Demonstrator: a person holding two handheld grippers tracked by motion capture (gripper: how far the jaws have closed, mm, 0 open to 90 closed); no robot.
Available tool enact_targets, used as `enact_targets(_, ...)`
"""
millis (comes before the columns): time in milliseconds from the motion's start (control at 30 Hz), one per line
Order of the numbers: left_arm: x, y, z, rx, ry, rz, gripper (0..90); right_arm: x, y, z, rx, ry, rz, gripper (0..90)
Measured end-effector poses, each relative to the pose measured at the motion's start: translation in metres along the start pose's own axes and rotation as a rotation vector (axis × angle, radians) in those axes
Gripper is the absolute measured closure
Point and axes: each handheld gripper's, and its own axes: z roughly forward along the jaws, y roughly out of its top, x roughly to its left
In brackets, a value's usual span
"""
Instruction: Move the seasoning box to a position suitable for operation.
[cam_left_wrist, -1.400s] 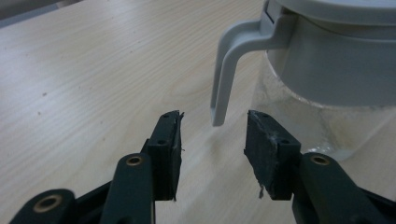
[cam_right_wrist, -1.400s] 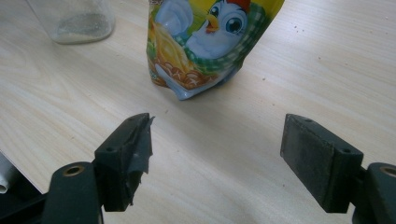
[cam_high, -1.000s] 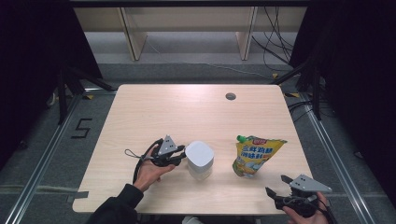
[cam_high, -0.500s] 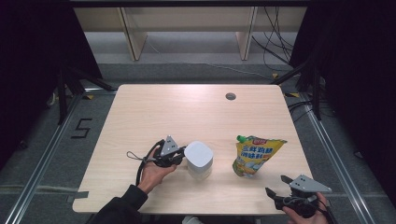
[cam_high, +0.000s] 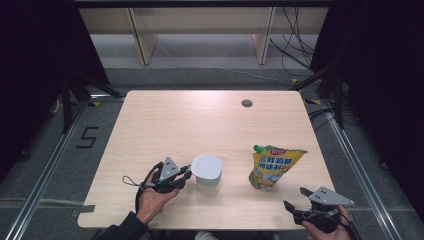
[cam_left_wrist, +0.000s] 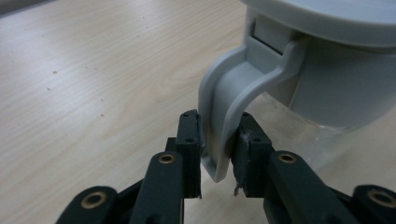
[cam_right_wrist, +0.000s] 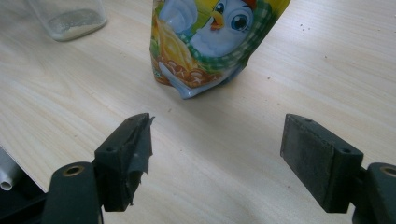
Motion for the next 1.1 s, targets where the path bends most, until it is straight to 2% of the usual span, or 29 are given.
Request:
enact_targets(100, 0.001, -0.001, -0.003, 0.004, -0.009, 0.002, 72.0, 0.0, 0.0, 0.0, 0.003, -0.001, -0.002, 25.6)
enact_targets(133, 0.002, 0.0, -0.002, 0.007, -0.015, 0.013, 71.7, -0.003, 0.001, 0.001, -0.008, 0.0, -0.033, 25.7)
enact_targets(167, 0.002, 0.0, -0.002, 0.007, -0.015, 0.013, 69.8, -0.003, 0.001, 0.001, -0.008, 0.0, -0.033, 25.7)
enact_targets(200, 0.001, 0.0, -0.001, -0.002, -0.016, -0.011, 69.8, -0.002, 0.001, 0.001, -0.004, 0.005, -0.024, 25.6)
enact_targets(233, 0.002, 0.0, 0.001, -0.005, -0.019, -0.014, 64.4, -0.001, 0.001, 0.0, 0.002, 0.01, -0.018, 25.7)
enact_targets(267, 0.007, 0.001, 0.003, -0.007, -0.018, 0.013, 60.0, -0.002, 0.001, 0.001, -0.006, 0.002, -0.03, 25.7)
enact_targets(333, 0.013, 0.001, 0.006, -0.038, -0.041, 0.018, 54.9, -0.001, 0.001, 0.001, 0.005, 0.014, -0.016, 25.7)
enact_targets(367, 0.014, -0.001, 0.008, -0.054, -0.076, -0.007, 57.3, -0.001, 0.001, 0.001, 0.004, 0.014, -0.018, 25.7)
enact_targets(400, 0.014, -0.001, 0.008, -0.054, -0.076, -0.007, 60.7, 0.0, 0.001, 0.0, 0.005, 0.014, -0.009, 25.7)
enact_targets(433, 0.015, -0.002, 0.01, -0.08, -0.121, 0.034, 67.0, 0.0, 0.001, 0.0, -0.003, 0.002, -0.015, 25.7)
enact_targets(467, 0.014, -0.002, 0.01, -0.076, -0.11, 0.061, 69.0, -0.001, 0.001, 0.0, -0.009, 0.003, -0.033, 25.7)
enact_targets(500, 0.013, -0.002, 0.01, -0.07, -0.111, 0.049, 70.5, -0.001, 0.001, 0.0, -0.01, 0.0, -0.038, 25.7)
enact_targets(600, 0.014, -0.002, 0.01, -0.079, -0.111, 0.054, 70.7, 0.0, 0.001, 0.001, 0.004, 0.015, -0.02, 25.7)
enact_targets(633, 0.014, -0.003, 0.01, -0.082, -0.107, 0.05, 70.8, 0.0, 0.001, 0.0, 0.002, 0.001, -0.028, 25.7)
enact_targets(667, 0.013, -0.003, 0.009, -0.084, -0.11, 0.053, 71.0, 0.0, 0.001, 0.001, -0.001, 0.011, -0.028, 25.7)
enact_targets(733, 0.008, -0.003, 0.007, -0.077, -0.104, 0.068, 70.9, 0.0, 0.001, 0.0, -0.004, 0.008, -0.014, 25.7)
enact_targets(767, 0.008, -0.003, 0.007, -0.077, -0.104, 0.068, 70.9, -0.001, 0.001, 0.0, -0.014, 0.003, -0.037, 25.7)
enact_targets(800, 0.004, -0.004, 0.006, -0.072, -0.11, 0.045, 70.9, -0.001, 0.001, 0.0, -0.014, 0.003, -0.037, 25.7)
enact_targets(833, 0.002, -0.003, 0.005, -0.072, -0.112, 0.066, 70.7, -0.002, 0.001, 0.0, -0.015, 0.001, -0.038, 25.7)
enact_targets(867, -0.004, -0.003, 0.005, -0.066, -0.11, 0.058, 70.7, -0.002, 0.002, 0.0, -0.013, -0.001, -0.033, 25.7)
enact_targets(1067, -0.018, -0.001, 0.004, -0.045, -0.121, 0.053, 70.1, -0.002, 0.002, -0.001, -0.013, -0.006, -0.043, 25.7)
enact_targets(1100, -0.021, -0.001, 0.004, -0.046, -0.132, 0.061, 70.1, -0.002, 0.001, 0.0, -0.015, -0.002, -0.032, 25.7)
